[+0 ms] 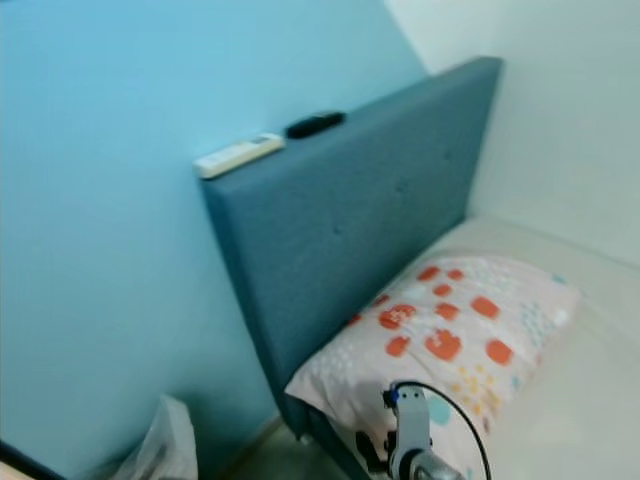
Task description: Clean up the room
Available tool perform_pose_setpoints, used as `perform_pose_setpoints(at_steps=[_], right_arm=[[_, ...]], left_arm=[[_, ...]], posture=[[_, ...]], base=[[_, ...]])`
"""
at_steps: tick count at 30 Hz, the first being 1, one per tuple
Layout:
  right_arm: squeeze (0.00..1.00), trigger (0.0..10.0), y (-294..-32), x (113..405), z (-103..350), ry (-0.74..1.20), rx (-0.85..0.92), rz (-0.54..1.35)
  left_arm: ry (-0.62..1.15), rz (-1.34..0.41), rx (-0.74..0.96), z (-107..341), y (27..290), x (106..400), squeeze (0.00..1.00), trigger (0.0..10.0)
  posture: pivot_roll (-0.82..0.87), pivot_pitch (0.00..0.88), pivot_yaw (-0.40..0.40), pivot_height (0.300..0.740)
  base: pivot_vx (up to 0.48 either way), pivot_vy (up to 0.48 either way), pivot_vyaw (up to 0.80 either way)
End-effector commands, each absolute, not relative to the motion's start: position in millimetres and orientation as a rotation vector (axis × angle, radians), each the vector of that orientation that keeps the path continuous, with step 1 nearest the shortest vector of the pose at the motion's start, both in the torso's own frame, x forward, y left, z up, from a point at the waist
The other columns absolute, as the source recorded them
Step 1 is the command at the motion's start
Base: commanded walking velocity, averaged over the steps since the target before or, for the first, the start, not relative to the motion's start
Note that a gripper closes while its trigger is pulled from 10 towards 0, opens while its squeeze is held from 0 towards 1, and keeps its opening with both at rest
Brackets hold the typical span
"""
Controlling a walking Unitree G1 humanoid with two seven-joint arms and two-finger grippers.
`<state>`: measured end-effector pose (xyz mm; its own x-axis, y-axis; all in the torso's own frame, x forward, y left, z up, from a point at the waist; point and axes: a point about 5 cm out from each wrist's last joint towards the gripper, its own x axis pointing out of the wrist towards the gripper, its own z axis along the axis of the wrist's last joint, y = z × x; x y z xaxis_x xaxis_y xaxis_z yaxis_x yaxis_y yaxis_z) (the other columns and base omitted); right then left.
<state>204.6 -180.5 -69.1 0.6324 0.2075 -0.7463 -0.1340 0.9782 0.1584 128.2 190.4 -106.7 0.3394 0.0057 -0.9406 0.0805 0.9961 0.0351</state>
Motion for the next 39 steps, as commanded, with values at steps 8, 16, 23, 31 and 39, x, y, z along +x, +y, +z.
perform_pose_setpoints(at_steps=[8, 16, 23, 31, 39], right_arm=[[0.0, 10.0, -180, 192, -77, 0.914, 0.08, 0.163], [0.0, 10.0, -187, 185, -81, 0.946, 0.063, 0.127], [0.0, 10.0, -195, 179, -84, 0.977, 0.032, 0.083], [0.0, 10.0, -199, 172, -87, 1.007, 0.012, 0.059], [0.0, 10.0, -216, 150, -94, 1.096, 0.018, -0.073]], left_arm=[[1.283, -0.029, 0.094, -111, 196, 113, 0.0, 10.0], [1.29, -0.026, 0.078, -111, 195, 111, 0.0, 10.0], [1.292, -0.03, 0.068, -112, 192, 110, 0.0, 10.0], [1.289, -0.034, 0.065, -112, 191, 110, 0.0, 10.0], [1.281, -0.042, 0.059, -112, 188, 113, 0.0, 10.0]], posture=[[-0.1, 0.0, 0.027, 0.726], [-0.1, 0.0, 0.023, 0.726], [-0.1, 0.0, 0.019, 0.726], [-0.1, 0.0, 0.019, 0.726], [-0.11, 0.0, 0.023, 0.726]], base=[[-0.48, 0.0, 0.0], [-0.48, 0.0, 0.0], [-0.48, 0.0, 0.0], [-0.48, 0.0, 0.0], [-0.479, 0.0, -0.25]])
